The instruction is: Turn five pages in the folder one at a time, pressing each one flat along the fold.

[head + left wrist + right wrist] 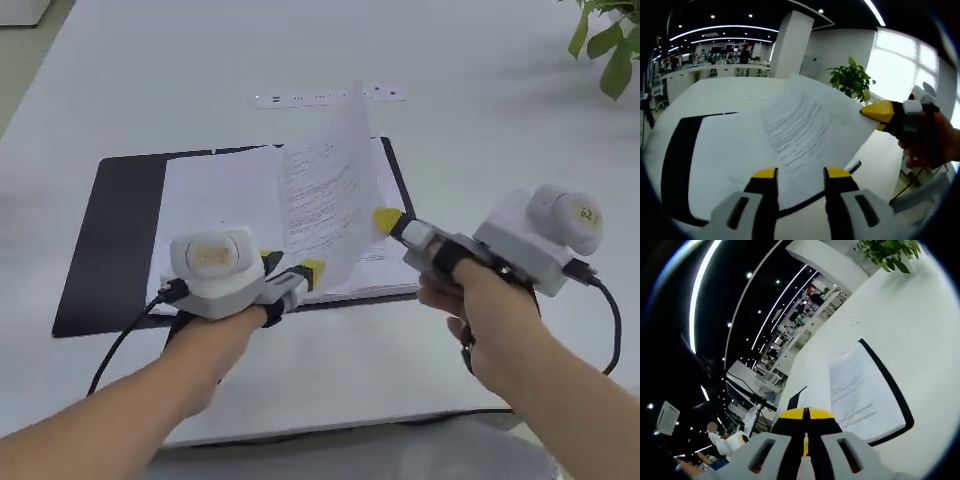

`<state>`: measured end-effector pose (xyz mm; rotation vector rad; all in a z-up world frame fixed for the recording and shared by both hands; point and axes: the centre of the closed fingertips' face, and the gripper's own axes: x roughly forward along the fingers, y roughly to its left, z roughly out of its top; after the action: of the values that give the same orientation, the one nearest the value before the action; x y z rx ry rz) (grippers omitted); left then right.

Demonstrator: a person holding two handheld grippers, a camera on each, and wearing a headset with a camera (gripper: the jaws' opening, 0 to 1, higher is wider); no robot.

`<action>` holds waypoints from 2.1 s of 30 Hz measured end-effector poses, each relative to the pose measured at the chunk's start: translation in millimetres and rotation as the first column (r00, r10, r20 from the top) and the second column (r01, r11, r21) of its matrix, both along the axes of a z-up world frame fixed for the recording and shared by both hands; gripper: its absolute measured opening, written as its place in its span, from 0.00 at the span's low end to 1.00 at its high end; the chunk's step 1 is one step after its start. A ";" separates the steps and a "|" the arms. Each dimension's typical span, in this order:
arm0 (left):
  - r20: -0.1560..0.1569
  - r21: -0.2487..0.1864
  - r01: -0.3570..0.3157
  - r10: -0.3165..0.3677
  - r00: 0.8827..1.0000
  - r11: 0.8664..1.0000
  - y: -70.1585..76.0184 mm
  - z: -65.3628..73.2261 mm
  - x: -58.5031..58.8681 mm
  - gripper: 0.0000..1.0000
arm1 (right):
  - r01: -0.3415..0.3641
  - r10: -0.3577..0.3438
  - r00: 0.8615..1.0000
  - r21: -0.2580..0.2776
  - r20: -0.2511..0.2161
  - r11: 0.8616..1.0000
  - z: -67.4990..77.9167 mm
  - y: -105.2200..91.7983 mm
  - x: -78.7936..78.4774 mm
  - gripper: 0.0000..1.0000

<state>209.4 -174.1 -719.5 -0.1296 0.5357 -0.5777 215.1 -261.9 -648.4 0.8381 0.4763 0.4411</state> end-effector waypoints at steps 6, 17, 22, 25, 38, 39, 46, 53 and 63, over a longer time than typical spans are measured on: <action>0.051 0.015 -0.070 0.070 0.996 0.997 56.5 24.5 -4.1 0.37 | -0.095 0.095 0.994 -0.014 0.058 0.995 22.1 57.8 -2.8 0.00; 0.125 0.049 -0.206 0.198 0.972 0.977 153.1 56.5 -13.2 0.38 | -0.218 0.227 0.971 -0.112 0.074 0.969 16.2 138.2 -0.7 0.00; 0.137 0.064 -0.252 0.242 0.961 0.966 187.7 58.0 -16.6 0.38 | -0.267 0.278 0.960 -0.178 0.043 0.947 -3.7 169.3 0.8 0.00; 0.135 0.073 -0.272 0.260 0.956 0.960 199.6 56.8 -22.0 0.38 | -0.300 0.311 0.950 -0.235 0.010 0.924 -20.8 184.9 0.4 0.00; 0.075 0.110 -0.272 0.265 0.961 0.956 208.5 29.5 -32.4 0.37 | -0.406 0.373 0.913 -0.434 -0.163 0.804 -104.3 229.1 3.3 0.00; 0.074 0.111 -0.271 0.264 0.962 0.956 208.3 28.3 -32.3 0.37 | -0.413 0.376 0.910 -0.442 -0.175 0.796 -108.8 230.3 2.6 0.00; 0.045 0.121 -0.276 0.272 0.961 0.954 211.2 12.2 -26.9 0.37 | -0.433 0.370 0.901 -0.431 -0.226 0.792 -129.1 238.9 -1.6 0.00; 0.027 0.127 -0.277 0.275 0.961 0.953 210.7 2.9 -19.9 0.36 | -0.430 0.371 0.903 -0.434 -0.218 0.792 -131.6 241.9 -3.1 0.00; 0.020 0.134 -0.291 0.291 0.956 0.947 214.5 0.7 -19.3 0.36 | -0.473 0.422 0.881 -0.403 -0.212 0.783 -132.4 253.9 -11.5 0.03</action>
<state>190.1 40.5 -718.8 -0.0778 0.5424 -0.2516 203.6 -8.0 -780.8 0.2914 0.8548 0.6955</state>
